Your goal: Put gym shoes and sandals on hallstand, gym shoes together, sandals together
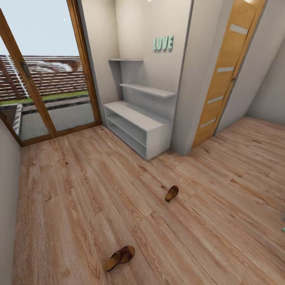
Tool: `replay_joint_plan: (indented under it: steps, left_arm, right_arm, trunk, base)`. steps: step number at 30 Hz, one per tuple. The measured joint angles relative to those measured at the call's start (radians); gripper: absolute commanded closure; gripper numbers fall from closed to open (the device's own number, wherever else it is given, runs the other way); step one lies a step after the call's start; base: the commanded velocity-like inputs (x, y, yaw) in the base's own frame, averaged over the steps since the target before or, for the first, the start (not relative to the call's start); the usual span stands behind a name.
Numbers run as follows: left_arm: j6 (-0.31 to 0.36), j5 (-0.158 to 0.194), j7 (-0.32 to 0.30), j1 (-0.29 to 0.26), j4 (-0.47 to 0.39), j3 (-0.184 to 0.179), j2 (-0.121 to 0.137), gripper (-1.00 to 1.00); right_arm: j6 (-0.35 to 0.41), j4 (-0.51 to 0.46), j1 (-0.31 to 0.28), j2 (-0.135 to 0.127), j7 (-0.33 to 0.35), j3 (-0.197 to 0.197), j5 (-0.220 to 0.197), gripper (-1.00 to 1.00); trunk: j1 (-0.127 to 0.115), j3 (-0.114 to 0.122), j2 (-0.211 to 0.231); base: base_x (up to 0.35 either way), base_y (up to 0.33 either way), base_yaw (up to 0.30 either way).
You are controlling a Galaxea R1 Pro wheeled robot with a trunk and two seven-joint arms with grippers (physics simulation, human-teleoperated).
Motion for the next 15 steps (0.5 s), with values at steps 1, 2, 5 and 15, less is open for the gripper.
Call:
replay_joint_plan:
  steps: [1, 2, 5, 15]
  left_arm:
    - [0.000, 0.000, 0.000, 0.000, 0.000, 0.000, 0.000, -1.00]
    - [0.000, 0.000, 0.000, 0.000, 0.000, -0.001, 0.000, -1.00]
    - [0.000, 0.000, 0.000, 0.000, 0.000, -0.001, 0.000, -1.00]
    - [-0.001, 0.000, 0.000, 0.000, 0.000, -0.001, 0.000, -1.00]
  right_arm:
    - [0.000, 0.000, 0.000, 0.000, 0.001, 0.000, 0.000, -1.00]
    - [0.000, 0.000, 0.000, 0.000, 0.002, 0.000, 0.001, -1.00]
    - [0.000, 0.000, 0.000, 0.000, 0.003, 0.000, 0.002, -1.00]
    - [-0.001, 0.000, 0.000, -0.001, 0.003, 0.000, 0.002, -1.00]
  trunk:
    - [0.000, 0.000, 0.000]
    - [0.000, 0.000, 0.000]
    - [0.000, 0.000, 0.000]
    - [0.000, 0.000, 0.000]
  base:
    - [0.071, 0.000, 0.018]
    - [0.046, 0.000, 0.011]
    - [0.019, 0.000, 0.005]
    - [0.009, 0.002, 0.001]
